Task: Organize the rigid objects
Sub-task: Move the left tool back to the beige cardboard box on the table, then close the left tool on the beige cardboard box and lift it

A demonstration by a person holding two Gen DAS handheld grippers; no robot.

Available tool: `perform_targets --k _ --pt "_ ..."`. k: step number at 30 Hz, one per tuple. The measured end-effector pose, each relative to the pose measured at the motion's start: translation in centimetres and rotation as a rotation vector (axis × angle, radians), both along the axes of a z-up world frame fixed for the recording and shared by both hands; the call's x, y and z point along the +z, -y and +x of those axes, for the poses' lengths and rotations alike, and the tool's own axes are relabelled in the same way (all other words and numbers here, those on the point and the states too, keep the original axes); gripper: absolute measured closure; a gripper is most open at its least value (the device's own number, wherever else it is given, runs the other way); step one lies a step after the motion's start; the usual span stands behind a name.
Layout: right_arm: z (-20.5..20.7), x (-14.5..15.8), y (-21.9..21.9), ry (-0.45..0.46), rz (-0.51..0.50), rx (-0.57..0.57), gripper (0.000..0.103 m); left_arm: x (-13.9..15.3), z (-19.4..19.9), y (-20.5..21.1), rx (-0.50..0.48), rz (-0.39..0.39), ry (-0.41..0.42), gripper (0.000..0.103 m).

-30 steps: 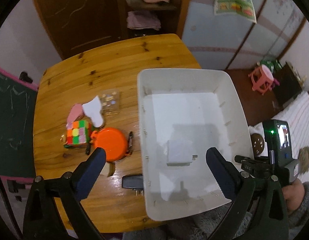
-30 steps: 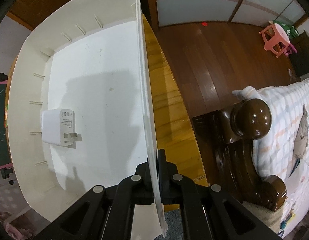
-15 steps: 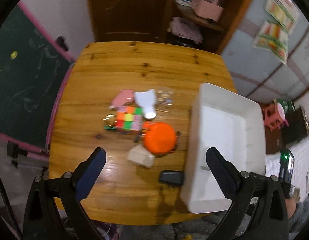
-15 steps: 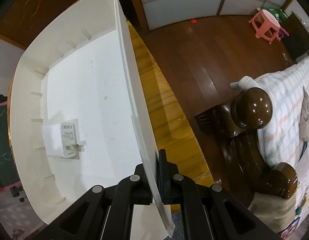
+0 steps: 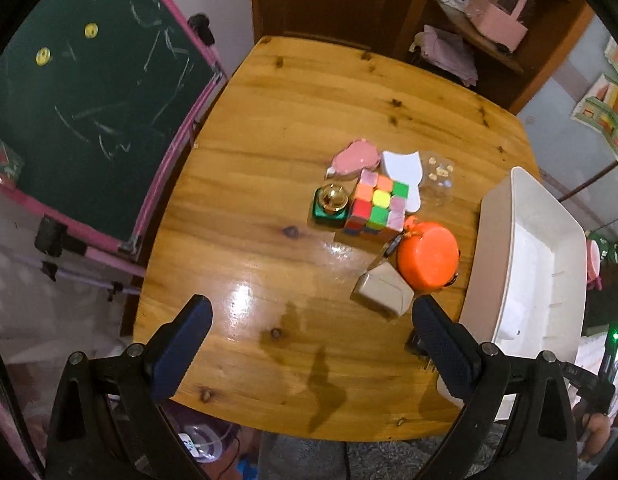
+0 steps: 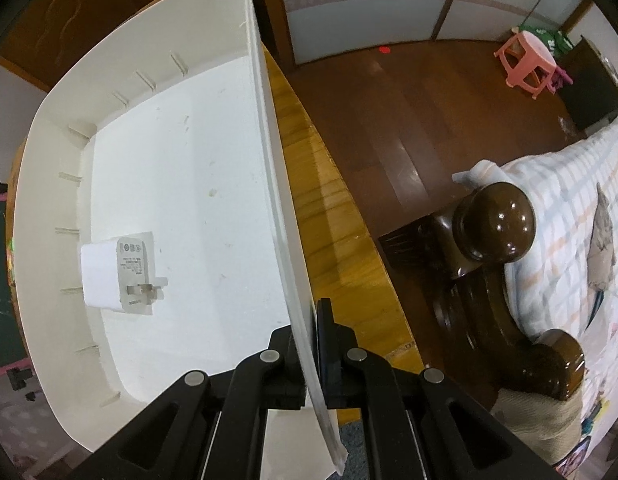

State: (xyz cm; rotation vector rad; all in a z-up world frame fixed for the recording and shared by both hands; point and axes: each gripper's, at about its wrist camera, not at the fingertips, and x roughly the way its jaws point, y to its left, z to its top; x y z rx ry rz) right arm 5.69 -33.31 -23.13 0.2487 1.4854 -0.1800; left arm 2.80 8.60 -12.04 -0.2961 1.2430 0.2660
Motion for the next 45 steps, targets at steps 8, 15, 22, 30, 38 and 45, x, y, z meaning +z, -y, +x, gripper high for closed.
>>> perform_targets --k 8,15,22,30,38,45 --pt "0.0 0.0 -0.1 -0.006 -0.008 0.005 0.099 -4.3 0.9 1.4 -0.078 -0.019 -0.072 0.003" --pt "0.1 0.2 -0.2 -0.012 -0.005 0.001 0.099 -8.2 2.3 4.9 -0.262 0.015 -0.094 0.002" --pt "0.0 0.1 -0.1 -0.014 -0.003 -0.008 0.098 -10.6 4.3 6.3 -0.329 -0.003 -0.121 0.003" --pt "-0.2 0.1 -0.4 -0.016 -0.018 -0.01 0.098 -12.8 5.8 6.7 -0.351 -0.015 -0.173 0.003" --pt "-0.3 0.1 -0.6 -0.015 -0.022 -0.01 0.098 -13.8 6.2 5.8 -0.33 -0.042 -0.191 0.005" --pt "-0.3 0.1 -0.7 -0.016 -0.031 0.007 0.098 -13.7 6.4 7.1 -0.411 0.047 -0.168 0.037"
